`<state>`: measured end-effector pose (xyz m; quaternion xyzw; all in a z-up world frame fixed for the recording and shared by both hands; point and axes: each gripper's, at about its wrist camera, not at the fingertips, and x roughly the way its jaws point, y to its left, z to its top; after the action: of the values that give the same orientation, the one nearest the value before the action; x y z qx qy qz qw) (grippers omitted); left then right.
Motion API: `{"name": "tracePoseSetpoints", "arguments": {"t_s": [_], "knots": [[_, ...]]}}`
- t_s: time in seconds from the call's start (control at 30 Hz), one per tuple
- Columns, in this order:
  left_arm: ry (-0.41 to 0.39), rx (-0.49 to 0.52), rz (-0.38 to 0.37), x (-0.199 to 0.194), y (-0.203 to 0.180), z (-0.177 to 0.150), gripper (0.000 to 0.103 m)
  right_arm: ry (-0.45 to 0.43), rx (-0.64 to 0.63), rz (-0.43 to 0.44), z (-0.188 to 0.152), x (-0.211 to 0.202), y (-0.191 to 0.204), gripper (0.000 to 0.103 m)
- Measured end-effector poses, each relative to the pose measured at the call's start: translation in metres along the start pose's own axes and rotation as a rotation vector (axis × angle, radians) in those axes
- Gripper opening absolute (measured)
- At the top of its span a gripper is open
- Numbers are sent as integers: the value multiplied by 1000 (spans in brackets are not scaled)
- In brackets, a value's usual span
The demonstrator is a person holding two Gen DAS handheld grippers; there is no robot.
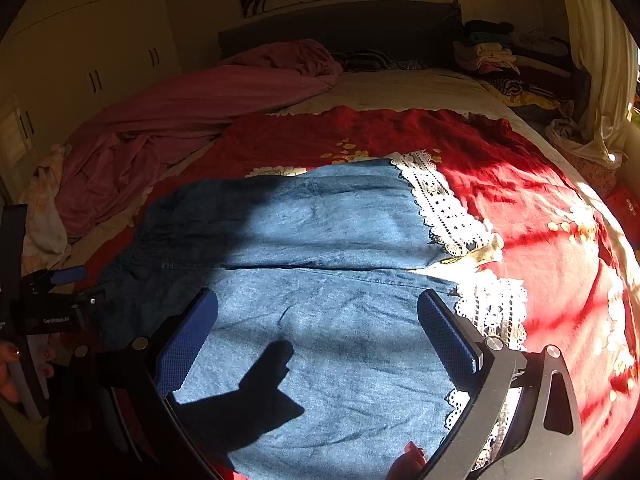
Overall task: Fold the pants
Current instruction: 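Grasp the elastic denim cuff with the left tool while the right tool grasps the lace-trimmed edge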
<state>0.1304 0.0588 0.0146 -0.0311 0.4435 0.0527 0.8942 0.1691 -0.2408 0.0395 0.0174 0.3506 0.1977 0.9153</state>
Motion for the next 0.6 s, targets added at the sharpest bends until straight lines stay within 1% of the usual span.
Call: {"name": "tracePoseSetpoints", "arguments": {"t_s": [0.13, 0.23, 0.3, 0.37, 0.43, 0.53, 0.57, 0.6], "knots": [[15, -38, 25, 18, 28, 27, 94, 11, 5, 27, 38, 26, -21, 99], [39, -68, 33, 36, 48, 48, 94, 70, 50, 36, 65, 57, -52, 99], [53, -74, 35, 48, 56, 60, 94, 102, 42, 6, 79, 79, -69, 99], [69, -78, 33, 60, 63, 69, 94, 136, 7, -49, 92, 103, -85, 99], [78, -79, 24, 73, 68, 77, 94, 174, 8, -61, 101, 128, -102, 99], [40, -81, 19, 82, 72, 86, 94, 186, 74, -51, 114, 155, -127, 99], [34, -83, 10, 86, 72, 88, 94, 180, 84, -62, 120, 162, -131, 99], [30, -80, 5, 90, 72, 91, 94, 180, 83, -53, 124, 170, -134, 99]]}}
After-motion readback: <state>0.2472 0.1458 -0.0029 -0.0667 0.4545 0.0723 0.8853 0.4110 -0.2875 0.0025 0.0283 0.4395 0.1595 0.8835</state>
